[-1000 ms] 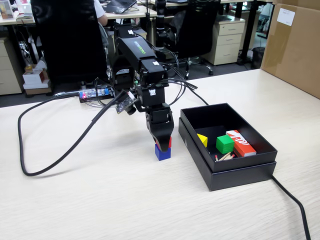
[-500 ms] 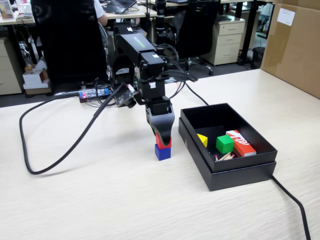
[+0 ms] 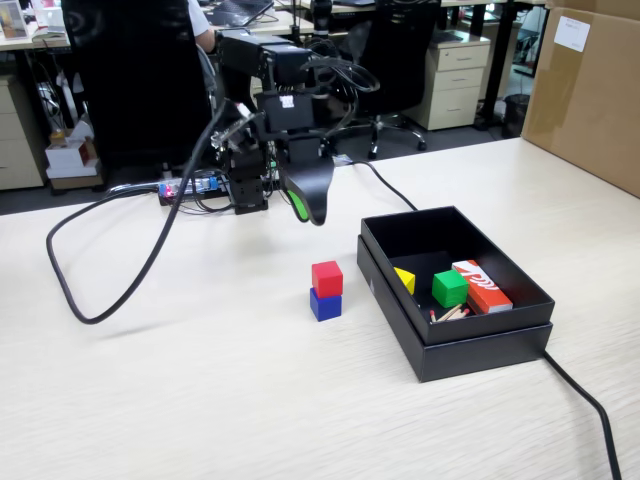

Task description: Put the red cube on top of the blue cube

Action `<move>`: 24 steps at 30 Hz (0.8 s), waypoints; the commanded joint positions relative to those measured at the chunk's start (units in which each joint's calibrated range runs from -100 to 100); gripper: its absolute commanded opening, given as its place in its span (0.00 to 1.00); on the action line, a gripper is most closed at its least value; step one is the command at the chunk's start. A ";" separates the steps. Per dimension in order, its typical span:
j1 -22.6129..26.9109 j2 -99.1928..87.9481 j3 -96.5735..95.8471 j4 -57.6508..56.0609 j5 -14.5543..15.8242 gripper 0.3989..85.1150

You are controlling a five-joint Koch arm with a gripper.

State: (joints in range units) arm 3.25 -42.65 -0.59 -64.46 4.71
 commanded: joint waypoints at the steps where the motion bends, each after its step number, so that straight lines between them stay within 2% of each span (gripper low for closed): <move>1: -0.44 -14.66 -4.39 -0.03 -0.63 0.54; 9: -1.32 -38.41 -29.23 5.41 -2.39 0.57; 12: -1.66 -46.45 -42.38 12.06 -3.42 0.57; 15: -2.30 -50.12 -54.44 23.29 -4.79 0.57; 20: -3.47 -53.33 -78.46 51.54 -7.67 0.56; 22: -3.52 -54.02 -83.99 56.38 -8.06 0.56; 24: -3.52 -54.82 -86.53 56.64 -8.16 0.56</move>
State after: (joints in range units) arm -0.27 -97.02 -86.40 -10.10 -3.05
